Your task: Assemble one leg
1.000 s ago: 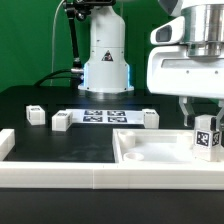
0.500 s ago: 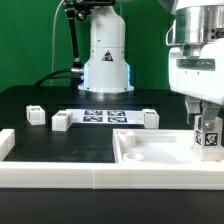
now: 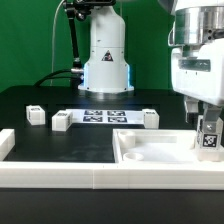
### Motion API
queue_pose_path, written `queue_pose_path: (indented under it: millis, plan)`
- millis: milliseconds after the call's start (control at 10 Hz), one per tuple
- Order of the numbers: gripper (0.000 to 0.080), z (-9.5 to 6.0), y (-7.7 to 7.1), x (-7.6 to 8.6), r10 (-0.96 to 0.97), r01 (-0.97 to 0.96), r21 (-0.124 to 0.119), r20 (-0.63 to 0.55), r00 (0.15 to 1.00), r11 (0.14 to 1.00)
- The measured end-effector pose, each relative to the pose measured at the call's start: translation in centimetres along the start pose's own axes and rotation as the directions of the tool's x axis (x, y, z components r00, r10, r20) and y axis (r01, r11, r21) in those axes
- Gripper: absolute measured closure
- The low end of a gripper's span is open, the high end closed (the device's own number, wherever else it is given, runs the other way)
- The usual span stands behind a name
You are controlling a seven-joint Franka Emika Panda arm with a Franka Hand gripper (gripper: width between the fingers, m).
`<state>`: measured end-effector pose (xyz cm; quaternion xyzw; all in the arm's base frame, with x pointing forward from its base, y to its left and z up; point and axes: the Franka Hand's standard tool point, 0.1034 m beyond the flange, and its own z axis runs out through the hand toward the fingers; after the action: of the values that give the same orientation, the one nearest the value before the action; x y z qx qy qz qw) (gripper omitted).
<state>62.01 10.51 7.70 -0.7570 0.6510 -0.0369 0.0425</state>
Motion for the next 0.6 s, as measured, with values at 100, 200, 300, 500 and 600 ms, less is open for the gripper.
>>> queue_pose_path:
  millis: [100, 200, 300, 500, 600]
  plan:
    - [0.0212, 0.0, -0.01, -0.2, -0.038, 0.038, -0.001, 0.001, 0.999, 0.999]
    - [0.0163, -0.02, -0.07, -0.25, -0.159, 0.159, 0.001, 0.001, 0.987, 0.987]
    - [0.0154, -0.07, -0.24, -0.07, -0.284, 0.284, 0.012, -0.005, 0.959, 0.959]
    - [0.0154, -0.08, -0.28, -0.06, -0.462, 0.462, 0.01, -0.008, 0.887, 0.887]
    - [0.0151, -0.02, -0.33, -0.08, -0.571, 0.571, 0.006, -0.008, 0.821, 0.821]
